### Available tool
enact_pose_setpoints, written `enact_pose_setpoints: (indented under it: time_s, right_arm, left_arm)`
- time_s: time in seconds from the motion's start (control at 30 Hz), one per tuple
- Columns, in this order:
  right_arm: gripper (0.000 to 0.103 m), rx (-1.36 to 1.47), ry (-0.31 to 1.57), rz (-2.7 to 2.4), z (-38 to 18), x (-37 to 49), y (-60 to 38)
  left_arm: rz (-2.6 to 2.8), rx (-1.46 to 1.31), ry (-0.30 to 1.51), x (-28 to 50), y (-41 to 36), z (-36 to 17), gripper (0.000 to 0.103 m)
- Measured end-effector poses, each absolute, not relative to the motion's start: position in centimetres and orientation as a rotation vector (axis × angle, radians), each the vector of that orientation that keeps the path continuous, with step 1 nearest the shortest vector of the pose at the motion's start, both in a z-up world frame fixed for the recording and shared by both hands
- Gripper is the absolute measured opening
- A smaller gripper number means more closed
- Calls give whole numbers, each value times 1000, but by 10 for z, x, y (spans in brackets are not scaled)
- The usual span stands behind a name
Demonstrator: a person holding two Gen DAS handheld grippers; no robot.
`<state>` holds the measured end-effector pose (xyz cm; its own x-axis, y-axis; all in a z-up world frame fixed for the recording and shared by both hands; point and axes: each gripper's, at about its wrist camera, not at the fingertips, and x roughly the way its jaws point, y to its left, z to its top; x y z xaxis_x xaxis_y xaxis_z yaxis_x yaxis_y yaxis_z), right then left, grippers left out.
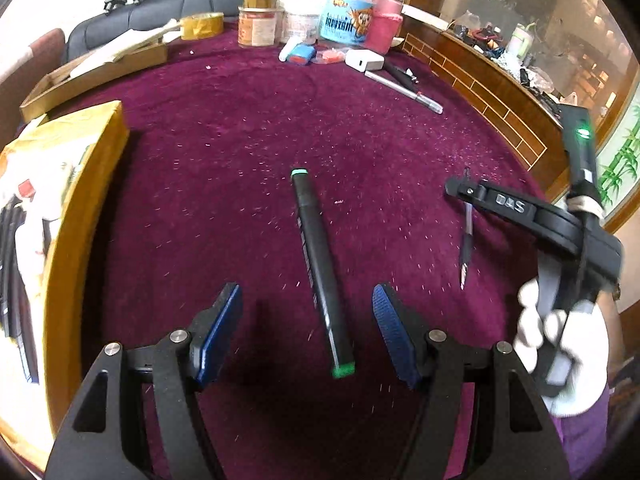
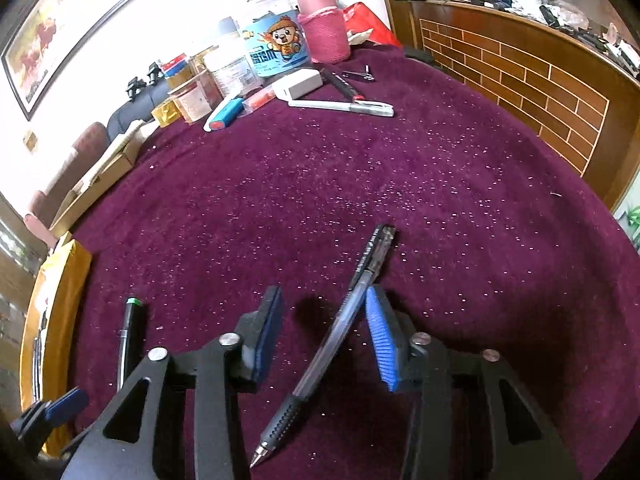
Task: Organize rigid objects
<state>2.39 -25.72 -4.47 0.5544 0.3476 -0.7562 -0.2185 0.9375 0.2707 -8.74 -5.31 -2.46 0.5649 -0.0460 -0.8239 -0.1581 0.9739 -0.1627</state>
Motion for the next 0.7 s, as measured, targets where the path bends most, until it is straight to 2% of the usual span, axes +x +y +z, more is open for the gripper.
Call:
enact_pose_setpoints:
  time_s: [0.33, 0.6, 0.7]
  right_arm:
    - [55, 137, 908, 378, -45, 22, -253]
    - [57, 129, 905, 380, -45, 21, -251]
    - [58, 125, 905, 380, -45, 21, -250]
  left_arm:
    - [65, -241, 996, -56, -62, -39, 66]
    - [47, -108, 945, -45, -76, -47, 85]
    - [42, -91, 946, -43, -78, -47, 86]
